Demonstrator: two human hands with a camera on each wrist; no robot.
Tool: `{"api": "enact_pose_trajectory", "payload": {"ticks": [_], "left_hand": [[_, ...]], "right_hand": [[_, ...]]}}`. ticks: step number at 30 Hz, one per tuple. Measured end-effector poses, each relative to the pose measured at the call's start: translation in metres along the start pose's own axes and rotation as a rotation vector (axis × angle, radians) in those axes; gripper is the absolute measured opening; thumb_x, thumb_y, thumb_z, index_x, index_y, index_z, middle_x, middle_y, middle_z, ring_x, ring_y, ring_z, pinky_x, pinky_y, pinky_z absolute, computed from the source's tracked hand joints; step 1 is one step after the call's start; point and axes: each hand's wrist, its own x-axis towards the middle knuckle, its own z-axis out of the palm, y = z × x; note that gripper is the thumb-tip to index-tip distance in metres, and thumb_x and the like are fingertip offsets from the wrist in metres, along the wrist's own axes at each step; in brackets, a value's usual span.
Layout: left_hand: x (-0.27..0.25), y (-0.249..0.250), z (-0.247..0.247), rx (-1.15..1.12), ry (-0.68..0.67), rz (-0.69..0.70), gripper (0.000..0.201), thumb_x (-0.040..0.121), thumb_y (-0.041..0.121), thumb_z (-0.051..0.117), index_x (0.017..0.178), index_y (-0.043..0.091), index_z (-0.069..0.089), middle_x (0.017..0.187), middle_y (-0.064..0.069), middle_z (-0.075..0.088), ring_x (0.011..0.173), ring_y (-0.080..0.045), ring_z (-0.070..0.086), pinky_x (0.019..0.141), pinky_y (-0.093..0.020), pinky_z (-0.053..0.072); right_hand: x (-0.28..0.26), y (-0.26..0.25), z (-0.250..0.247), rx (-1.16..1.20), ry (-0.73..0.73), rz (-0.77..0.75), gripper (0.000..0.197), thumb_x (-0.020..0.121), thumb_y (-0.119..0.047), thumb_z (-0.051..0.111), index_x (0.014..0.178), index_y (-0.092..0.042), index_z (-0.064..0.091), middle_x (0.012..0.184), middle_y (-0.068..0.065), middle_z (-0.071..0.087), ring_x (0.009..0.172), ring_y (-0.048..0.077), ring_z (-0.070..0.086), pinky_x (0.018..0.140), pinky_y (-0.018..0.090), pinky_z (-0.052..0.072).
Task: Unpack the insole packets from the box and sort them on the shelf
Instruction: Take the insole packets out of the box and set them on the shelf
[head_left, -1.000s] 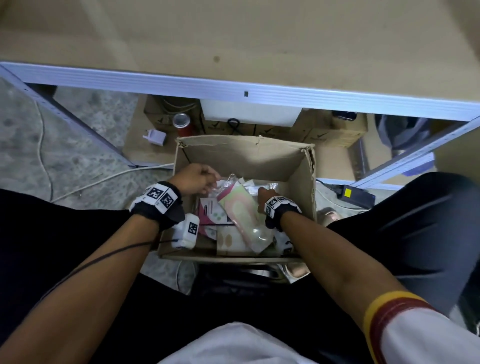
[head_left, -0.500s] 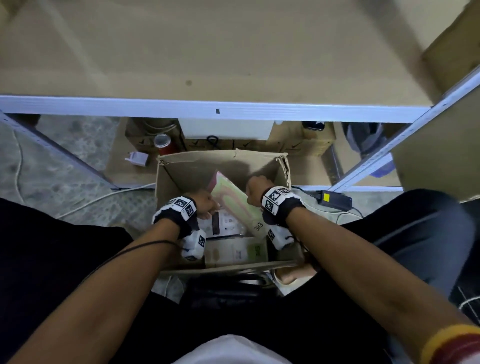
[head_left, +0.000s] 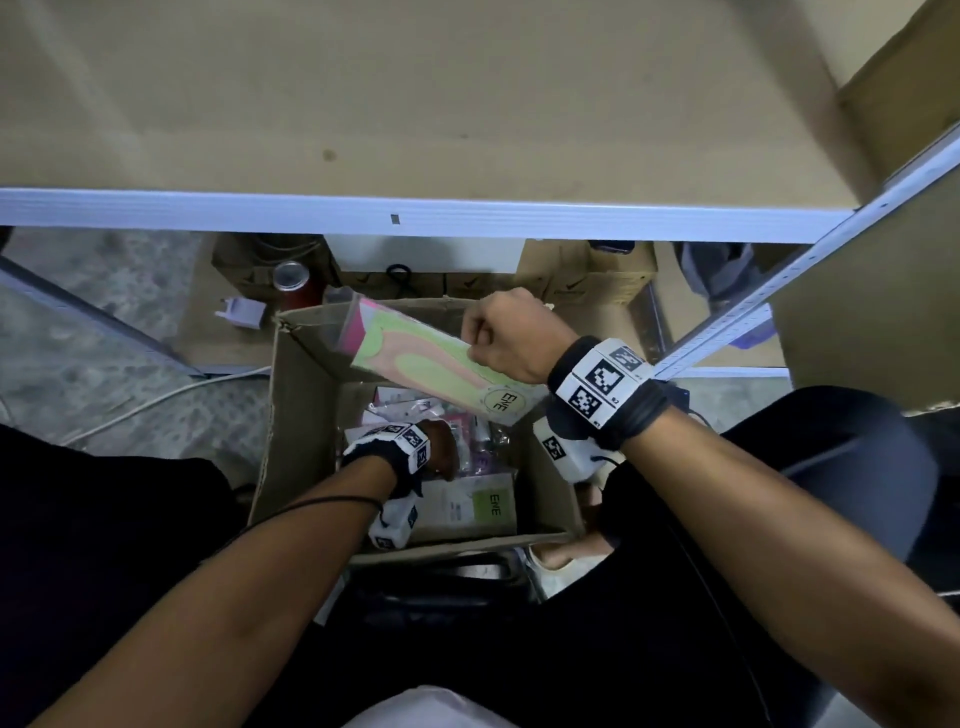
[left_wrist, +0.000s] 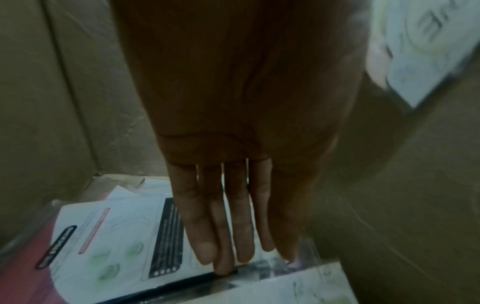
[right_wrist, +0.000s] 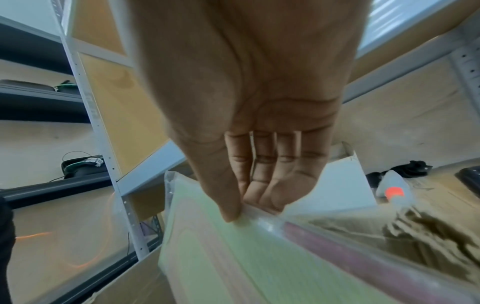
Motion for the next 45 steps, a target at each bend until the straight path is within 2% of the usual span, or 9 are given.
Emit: {"api": "enact_pose_trajectory", "payload": {"ticks": [5, 15, 20, 26, 31, 34, 38, 41, 45], "left_hand": [[0.020, 0.015, 0.012, 0.190, -0.076, 0.016, 0.065, 0.094, 0.032, 0.067, 0.149, 0.008, 0.043, 0.157, -0.014, 0.037, 0.143, -0.029, 0.038, 0.116, -0.041, 0.034], [0.039, 0.016, 0.035, 0.412, -0.204, 0.128, 0.053, 0.092, 0.018, 0.070, 0.141, 0.007, 0.052, 0.151, -0.014, 0.044, 0.136, -0.031, 0.045, 0.106, -0.034, 0.039], [0.043, 0.021, 0.033, 0.363, -0.073, 0.220, 0.069, 0.090, 0.008, 0.067, 0.152, 0.019, 0.038, 0.139, -0.021, 0.052, 0.121, -0.038, 0.057, 0.097, -0.041, 0.050], [0.044, 0.029, 0.036, 0.440, -0.079, 0.239, 0.045, 0.086, 0.011, 0.072, 0.130, 0.005, 0.060, 0.132, -0.018, 0.060, 0.119, -0.034, 0.060, 0.097, -0.041, 0.052], [0.044, 0.017, 0.045, 0.508, -0.148, 0.161, 0.070, 0.089, 0.022, 0.074, 0.147, 0.003, 0.041, 0.147, -0.017, 0.047, 0.133, -0.032, 0.049, 0.104, -0.037, 0.044], [0.041, 0.000, 0.038, 0.458, -0.125, 0.119, 0.071, 0.090, 0.018, 0.072, 0.150, 0.001, 0.036, 0.153, -0.019, 0.039, 0.138, -0.031, 0.044, 0.109, -0.035, 0.041], [0.030, -0.023, 0.007, 0.360, 0.004, 0.121, 0.045, 0.088, 0.023, 0.073, 0.128, 0.004, 0.064, 0.138, -0.015, 0.058, 0.125, -0.029, 0.057, 0.100, -0.032, 0.045], [0.025, -0.048, -0.017, 0.291, 0.177, 0.064, 0.037, 0.084, 0.022, 0.076, 0.118, 0.009, 0.071, 0.129, -0.011, 0.065, 0.119, -0.028, 0.061, 0.098, -0.032, 0.046], [0.029, -0.077, -0.028, 0.184, 0.285, 0.008, 0.036, 0.091, 0.016, 0.069, 0.126, 0.007, 0.066, 0.136, -0.013, 0.060, 0.128, -0.029, 0.054, 0.109, -0.034, 0.037]], "right_hand": [[-0.003, 0.010, -0.011, 0.029, 0.044, -0.027, 0.004, 0.086, -0.013, 0.067, 0.087, -0.017, 0.068, 0.086, -0.002, 0.067, 0.080, 0.018, 0.064, 0.077, 0.039, 0.058], [0.011, 0.009, -0.009, 0.016, 0.025, -0.058, 0.009, 0.085, -0.010, 0.065, 0.084, -0.019, 0.065, 0.081, -0.005, 0.062, 0.078, 0.017, 0.061, 0.073, 0.037, 0.056], [0.014, 0.011, -0.008, 0.017, 0.015, -0.059, 0.009, 0.085, -0.010, 0.065, 0.085, -0.019, 0.065, 0.081, -0.006, 0.060, 0.078, 0.017, 0.060, 0.068, 0.033, 0.054], [0.013, 0.013, -0.011, 0.012, 0.003, -0.034, 0.011, 0.084, -0.008, 0.064, 0.083, -0.020, 0.065, 0.084, -0.003, 0.063, 0.080, 0.020, 0.062, 0.075, 0.039, 0.057], [0.013, 0.012, -0.012, 0.006, 0.013, -0.038, 0.011, 0.084, -0.008, 0.064, 0.085, -0.018, 0.067, 0.086, -0.003, 0.064, 0.082, 0.020, 0.063, 0.076, 0.039, 0.057], [0.012, 0.013, -0.011, 0.008, 0.009, -0.029, 0.010, 0.084, -0.008, 0.065, 0.086, -0.018, 0.067, 0.086, -0.003, 0.064, 0.083, 0.021, 0.064, 0.077, 0.039, 0.057], [0.012, 0.015, -0.012, 0.026, 0.021, -0.021, 0.009, 0.085, -0.010, 0.066, 0.085, -0.019, 0.067, 0.086, -0.004, 0.063, 0.083, 0.020, 0.063, 0.077, 0.040, 0.058], [0.012, 0.016, -0.012, 0.031, 0.033, -0.025, 0.009, 0.085, -0.010, 0.066, 0.085, -0.019, 0.067, 0.084, -0.005, 0.062, 0.082, 0.019, 0.063, 0.077, 0.040, 0.058], [0.014, 0.017, -0.010, 0.033, 0.038, -0.024, 0.008, 0.084, -0.010, 0.067, 0.086, -0.017, 0.069, 0.082, -0.005, 0.064, 0.081, 0.018, 0.064, 0.076, 0.040, 0.058]]}}
